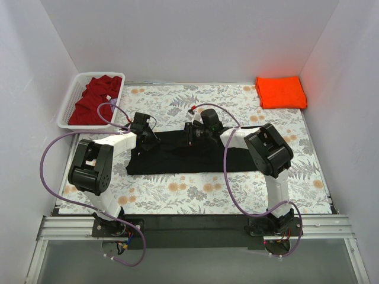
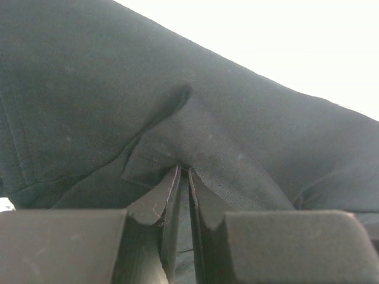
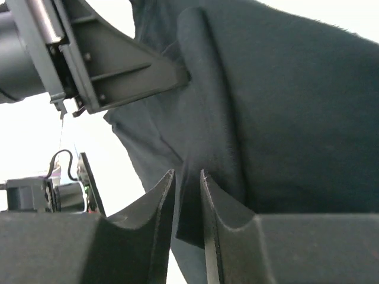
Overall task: Fold and stack the t-shirts
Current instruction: Fold the tshirt
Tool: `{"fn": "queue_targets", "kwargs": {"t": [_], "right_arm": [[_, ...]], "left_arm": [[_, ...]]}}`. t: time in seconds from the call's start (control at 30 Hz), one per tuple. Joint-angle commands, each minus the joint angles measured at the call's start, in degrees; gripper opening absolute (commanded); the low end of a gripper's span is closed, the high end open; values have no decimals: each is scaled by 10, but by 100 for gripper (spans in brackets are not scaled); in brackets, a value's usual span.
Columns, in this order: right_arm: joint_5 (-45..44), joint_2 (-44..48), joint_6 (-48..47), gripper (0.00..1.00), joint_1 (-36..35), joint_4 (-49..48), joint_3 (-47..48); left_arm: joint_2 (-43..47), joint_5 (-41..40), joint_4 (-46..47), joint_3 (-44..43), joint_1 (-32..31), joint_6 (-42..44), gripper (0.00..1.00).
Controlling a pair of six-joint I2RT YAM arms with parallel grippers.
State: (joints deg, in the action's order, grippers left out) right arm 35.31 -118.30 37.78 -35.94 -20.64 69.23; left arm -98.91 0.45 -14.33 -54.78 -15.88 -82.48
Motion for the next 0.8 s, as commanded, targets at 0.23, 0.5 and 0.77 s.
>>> {"fn": "queue_targets", "kwargs": {"t": [0.23,0.5,0.77], "right_arm": [[34,23,-32,26,-8,-19,-20],[27,-7,-76,21,5,-36,-70],[42,-34,-124,20,62,-57,-89]], "left_arm": [[7,-36,-25,6,2,6,7],[1,-49,-40,2,2,7,4],[-14,-51,-54,-8,6,9,2]]}}
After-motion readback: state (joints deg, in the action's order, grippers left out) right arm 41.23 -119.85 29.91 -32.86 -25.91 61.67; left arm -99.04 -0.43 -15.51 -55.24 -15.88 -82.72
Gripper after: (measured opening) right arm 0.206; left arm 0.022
